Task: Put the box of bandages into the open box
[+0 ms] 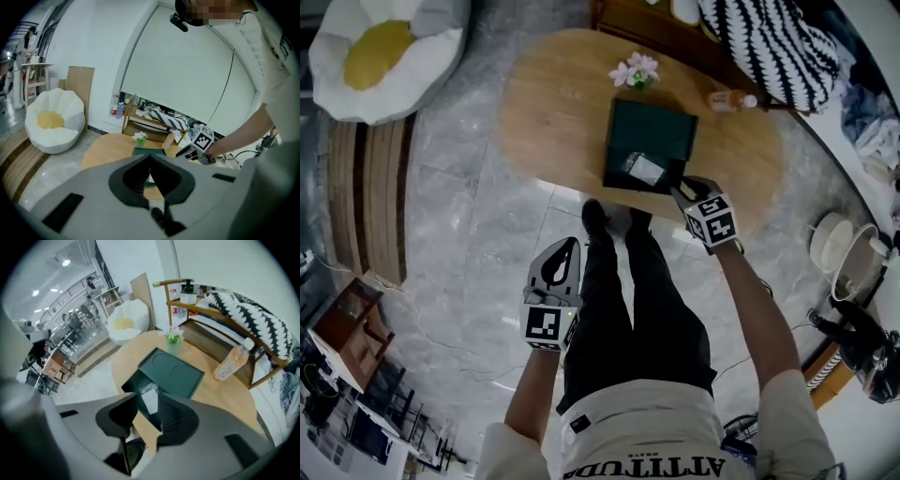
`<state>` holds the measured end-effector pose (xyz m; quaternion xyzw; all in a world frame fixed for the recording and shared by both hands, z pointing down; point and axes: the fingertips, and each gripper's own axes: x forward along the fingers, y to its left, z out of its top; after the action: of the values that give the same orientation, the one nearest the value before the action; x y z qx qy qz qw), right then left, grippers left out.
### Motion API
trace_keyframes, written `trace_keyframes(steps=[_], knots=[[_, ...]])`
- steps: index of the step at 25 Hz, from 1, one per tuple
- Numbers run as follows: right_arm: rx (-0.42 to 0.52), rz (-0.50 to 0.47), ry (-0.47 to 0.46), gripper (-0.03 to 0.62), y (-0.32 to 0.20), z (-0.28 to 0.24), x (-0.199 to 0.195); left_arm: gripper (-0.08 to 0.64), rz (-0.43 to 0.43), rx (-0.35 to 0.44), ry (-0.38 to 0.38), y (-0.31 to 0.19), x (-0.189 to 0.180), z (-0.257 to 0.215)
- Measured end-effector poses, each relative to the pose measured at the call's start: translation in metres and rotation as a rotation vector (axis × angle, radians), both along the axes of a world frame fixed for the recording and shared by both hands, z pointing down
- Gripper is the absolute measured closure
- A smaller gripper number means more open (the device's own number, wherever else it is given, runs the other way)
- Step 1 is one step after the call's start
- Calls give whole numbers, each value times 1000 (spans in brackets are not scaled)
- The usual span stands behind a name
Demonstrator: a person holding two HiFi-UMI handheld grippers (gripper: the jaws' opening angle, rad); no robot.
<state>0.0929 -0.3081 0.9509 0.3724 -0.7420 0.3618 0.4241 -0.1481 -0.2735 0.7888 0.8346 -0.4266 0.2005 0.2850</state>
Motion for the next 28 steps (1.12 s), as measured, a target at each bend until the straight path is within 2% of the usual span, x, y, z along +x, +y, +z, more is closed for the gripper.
trace_keyframes(steps=[4,11,17,21,25,28], knots=[[108,100,-44,457,-3,-90,7,538,73,53,-19,-3,-7,-46],[310,224,-47,476,12,-225,32,538,163,125,-29,-10,-16,-115],[486,317,-68,503,48,-312,49,538,192,168,1,-16,-17,-162],[551,338,-92,529,87,-363,52,538,216,167,11,3,-14,-190],[662,363,-92,543,104,-406,61,538,238,215,23,1,-2,-215],[710,383,-95,549,126,-433,67,538,230,228,32,13,4,-235]])
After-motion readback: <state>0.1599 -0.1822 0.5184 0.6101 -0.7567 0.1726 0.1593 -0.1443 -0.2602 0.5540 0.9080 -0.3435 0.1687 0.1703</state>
